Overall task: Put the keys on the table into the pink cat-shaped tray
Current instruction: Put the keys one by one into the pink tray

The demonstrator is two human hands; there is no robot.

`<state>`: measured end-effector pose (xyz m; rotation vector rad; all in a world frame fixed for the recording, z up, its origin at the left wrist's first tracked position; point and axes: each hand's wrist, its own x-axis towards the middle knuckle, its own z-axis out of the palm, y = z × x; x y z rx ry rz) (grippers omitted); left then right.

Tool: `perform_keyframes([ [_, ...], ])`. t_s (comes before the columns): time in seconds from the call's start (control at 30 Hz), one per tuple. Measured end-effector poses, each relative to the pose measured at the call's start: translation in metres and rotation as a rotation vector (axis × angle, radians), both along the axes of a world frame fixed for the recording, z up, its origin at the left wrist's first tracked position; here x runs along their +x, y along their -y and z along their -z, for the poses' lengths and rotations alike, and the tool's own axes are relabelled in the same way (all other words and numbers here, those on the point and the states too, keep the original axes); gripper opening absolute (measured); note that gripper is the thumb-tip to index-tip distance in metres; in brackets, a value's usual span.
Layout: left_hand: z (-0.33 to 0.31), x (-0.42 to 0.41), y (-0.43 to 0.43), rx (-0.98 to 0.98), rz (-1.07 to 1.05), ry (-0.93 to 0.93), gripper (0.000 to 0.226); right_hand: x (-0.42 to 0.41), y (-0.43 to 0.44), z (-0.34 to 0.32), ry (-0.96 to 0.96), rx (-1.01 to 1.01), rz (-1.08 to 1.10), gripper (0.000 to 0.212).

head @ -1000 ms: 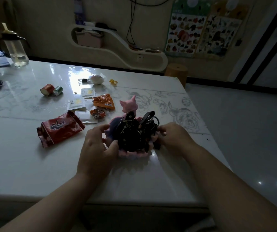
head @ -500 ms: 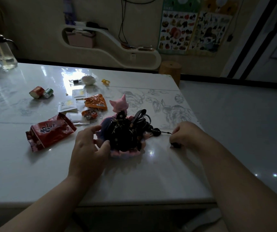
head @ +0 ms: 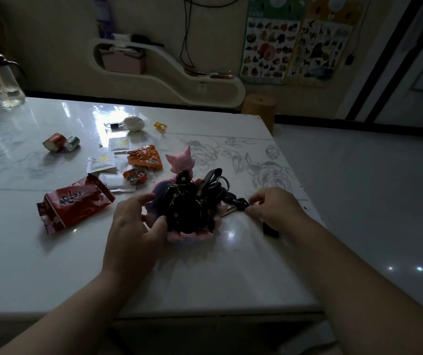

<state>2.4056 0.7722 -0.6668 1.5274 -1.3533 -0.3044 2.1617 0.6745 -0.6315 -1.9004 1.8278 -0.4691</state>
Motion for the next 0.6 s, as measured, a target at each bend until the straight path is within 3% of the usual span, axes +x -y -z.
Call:
perform_keyframes([
  [0.1,0.000,0.000,0.000,0.002,0.000,0.002,0.039,0.006,0.002,0.002,-0.072,-0.047,-0.022,0.006],
  [0.2,0.001,0.001,0.000,0.003,-0.005,0.002,0.039,0.004,0.005,0.001,-0.082,-0.102,-0.009,0.008],
  [0.33,0.002,0.001,0.002,0.001,-0.005,0.003,0.039,-0.005,0.004,-0.015,0.234,-0.277,0.087,0.013],
  [0.6,0.004,0.000,0.003,-0.010,-0.015,-0.003,0.039,0.005,-0.024,-0.068,0.858,-0.311,0.103,0.018],
])
